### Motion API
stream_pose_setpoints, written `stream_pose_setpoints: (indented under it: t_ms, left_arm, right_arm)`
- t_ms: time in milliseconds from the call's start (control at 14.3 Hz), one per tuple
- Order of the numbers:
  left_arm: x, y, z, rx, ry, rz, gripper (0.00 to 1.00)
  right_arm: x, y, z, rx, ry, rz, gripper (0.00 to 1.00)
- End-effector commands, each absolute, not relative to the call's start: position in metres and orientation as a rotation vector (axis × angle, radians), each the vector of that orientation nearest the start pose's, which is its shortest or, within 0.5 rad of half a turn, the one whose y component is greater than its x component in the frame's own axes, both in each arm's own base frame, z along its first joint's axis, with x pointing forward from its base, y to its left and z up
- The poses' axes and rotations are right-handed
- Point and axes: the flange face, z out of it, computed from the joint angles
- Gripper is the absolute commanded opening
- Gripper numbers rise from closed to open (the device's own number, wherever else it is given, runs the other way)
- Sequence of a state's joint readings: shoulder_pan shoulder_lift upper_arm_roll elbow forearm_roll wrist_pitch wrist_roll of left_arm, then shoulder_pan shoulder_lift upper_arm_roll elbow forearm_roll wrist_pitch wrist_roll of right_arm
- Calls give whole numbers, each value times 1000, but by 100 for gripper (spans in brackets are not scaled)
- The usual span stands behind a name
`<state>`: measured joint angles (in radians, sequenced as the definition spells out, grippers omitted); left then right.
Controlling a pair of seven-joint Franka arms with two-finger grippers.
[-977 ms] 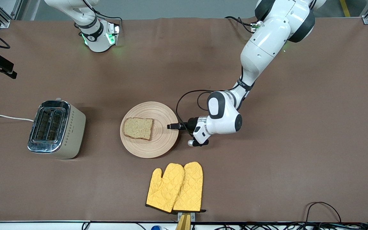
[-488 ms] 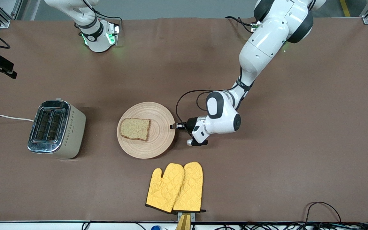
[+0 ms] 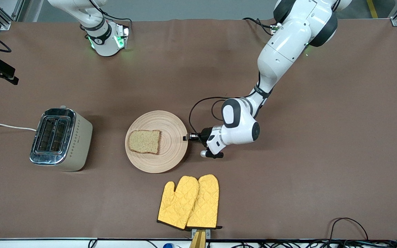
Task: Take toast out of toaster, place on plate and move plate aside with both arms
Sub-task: 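Grip the plate rim with the left gripper, then drag the plate with the bread away from the toaster with the left gripper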
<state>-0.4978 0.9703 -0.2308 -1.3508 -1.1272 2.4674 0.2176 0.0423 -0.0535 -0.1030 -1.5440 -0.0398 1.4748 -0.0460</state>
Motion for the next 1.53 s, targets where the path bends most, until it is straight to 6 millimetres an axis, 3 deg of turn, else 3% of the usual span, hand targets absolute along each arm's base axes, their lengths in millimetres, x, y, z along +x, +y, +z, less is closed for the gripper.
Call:
stream_pose_setpoints:
  t_ms: [0, 279, 488, 767, 1047, 1256, 1465]
  left_arm:
    - [606, -453, 212, 2204, 84, -82, 0]
    - [636, -380, 258, 2206, 64, -84, 0]
    - [671, -276, 272, 2203, -49, -158, 0]
    - [685, -154, 261, 2116, -164, -202, 0]
    - [687, -30, 239, 2115, -224, -130, 0]
    - [679, 42, 214, 2139, -217, -97, 0]
    - [667, 103, 206, 2127, -163, -68, 0]
  right_arm:
    - [523, -36, 657, -3189, 49, 33, 100]
    - [523, -36, 657, -3189, 44, 33, 100]
    - [523, -35, 657, -3188, 44, 33, 100]
    - [523, -34, 657, -3186, 51, 37, 100]
    - [524, -31, 656, -3181, 45, 37, 100]
    - [524, -27, 657, -3180, 35, 32, 100]
    - [523, -29, 656, -3180, 33, 39, 100]
